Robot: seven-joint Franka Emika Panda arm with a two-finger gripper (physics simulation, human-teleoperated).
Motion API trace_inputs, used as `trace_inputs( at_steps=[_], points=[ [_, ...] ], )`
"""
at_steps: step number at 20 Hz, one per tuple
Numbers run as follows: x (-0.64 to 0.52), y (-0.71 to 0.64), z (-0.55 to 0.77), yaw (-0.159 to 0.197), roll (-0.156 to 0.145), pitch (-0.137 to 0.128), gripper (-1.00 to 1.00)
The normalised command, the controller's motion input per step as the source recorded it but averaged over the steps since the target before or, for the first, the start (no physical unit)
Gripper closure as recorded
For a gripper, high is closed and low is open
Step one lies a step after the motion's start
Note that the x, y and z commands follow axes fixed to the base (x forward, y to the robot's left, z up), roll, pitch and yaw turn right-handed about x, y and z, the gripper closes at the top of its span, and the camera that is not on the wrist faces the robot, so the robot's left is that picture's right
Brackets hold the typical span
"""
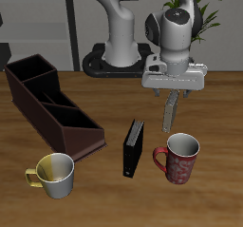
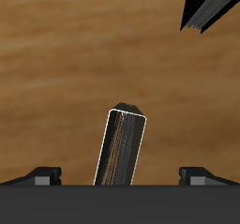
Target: Place the yellow book into the right desk caddy's right compartment
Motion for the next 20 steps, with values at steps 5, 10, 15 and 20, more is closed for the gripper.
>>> trace_inputs(
  at_steps=[5, 10, 15, 20],
  points=[
    [0.06, 0.05, -0.24, 0.005, 0.011, 0.043, -1.00],
    [0.12, -0.07, -0.27, 0.029, 0.008, 0.048, -1.00],
    [0.11, -0.11, -0.23, -0.005, 0.017, 0.051, 1.00],
    [0.01, -0.03, -0.04, -0.014, 0.018, 0.012, 1.00]
  ],
)
